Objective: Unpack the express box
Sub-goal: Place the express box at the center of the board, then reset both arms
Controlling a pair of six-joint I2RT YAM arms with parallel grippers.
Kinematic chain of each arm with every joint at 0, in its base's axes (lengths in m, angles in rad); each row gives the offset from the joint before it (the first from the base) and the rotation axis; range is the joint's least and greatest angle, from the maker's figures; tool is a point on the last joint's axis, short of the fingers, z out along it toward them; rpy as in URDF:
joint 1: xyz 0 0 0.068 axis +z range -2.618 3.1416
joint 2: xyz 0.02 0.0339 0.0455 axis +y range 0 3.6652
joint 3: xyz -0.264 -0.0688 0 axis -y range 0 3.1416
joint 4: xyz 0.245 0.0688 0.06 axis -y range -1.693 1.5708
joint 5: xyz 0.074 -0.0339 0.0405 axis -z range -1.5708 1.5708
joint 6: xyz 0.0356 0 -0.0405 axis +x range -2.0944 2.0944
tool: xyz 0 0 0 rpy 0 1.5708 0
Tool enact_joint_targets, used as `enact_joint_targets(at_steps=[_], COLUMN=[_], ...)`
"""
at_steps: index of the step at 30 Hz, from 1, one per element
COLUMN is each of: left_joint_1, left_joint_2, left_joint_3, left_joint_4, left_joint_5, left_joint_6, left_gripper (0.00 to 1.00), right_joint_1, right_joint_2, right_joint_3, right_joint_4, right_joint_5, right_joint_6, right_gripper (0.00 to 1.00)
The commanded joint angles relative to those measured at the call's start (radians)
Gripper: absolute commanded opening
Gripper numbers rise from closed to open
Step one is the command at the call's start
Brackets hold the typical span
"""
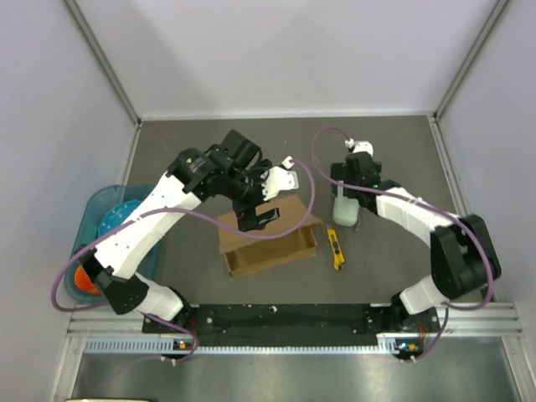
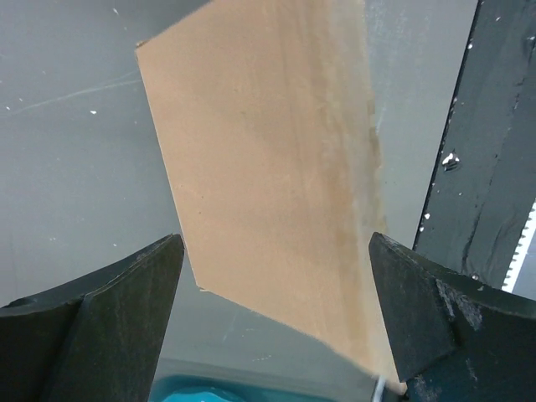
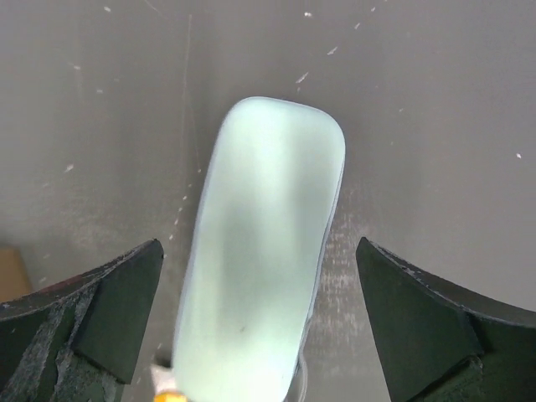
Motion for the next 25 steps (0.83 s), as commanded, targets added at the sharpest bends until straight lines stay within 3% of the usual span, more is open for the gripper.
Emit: enact_joint_targets(at_steps=[1, 6, 10, 14, 19, 25], left_joint_1=[0.000, 0.014, 0.098, 0.244, 0.312, 0.379], left_joint_2=[-0.045, -0.120, -0.250, -0.282, -0.339, -0.411], left_joint_3=[0.129, 0.188, 0.003, -0.117, -0.292, -0.384], left_joint_4=[0.002, 0.091, 0.296, 0.365, 0.438, 0.513], left_joint_5=[0.036, -0.105, -0.119, -0.099, -0.059, -0.013], left_joint_6=[-0.013, -0.121, -0.160, -0.253, -0.298, -0.344], left_gripper=[0.99, 0.99, 0.99, 0.99, 0.99, 0.99], right_joint_1=[-0.007, -0.007, -0.003, 0.010, 0.027, 0.065], right_joint_2=[-0.206, -0.383, -0.461, -0.492, -0.491, -0.466], right_joint_3=[0.030, 0.097, 0.111, 0.124, 0.142, 0.203], right_joint_4=[-0.048, -0.166, -0.198, -0.198, -0.200, -0.235], right_joint_5=[-0.052, -0.220, -0.363, -0.432, -0.497, -0.503], right_joint_6=[0.051, 0.034, 0.042, 0.044, 0.030, 0.007], right_gripper=[0.99, 0.99, 0.99, 0.99, 0.99, 0.99])
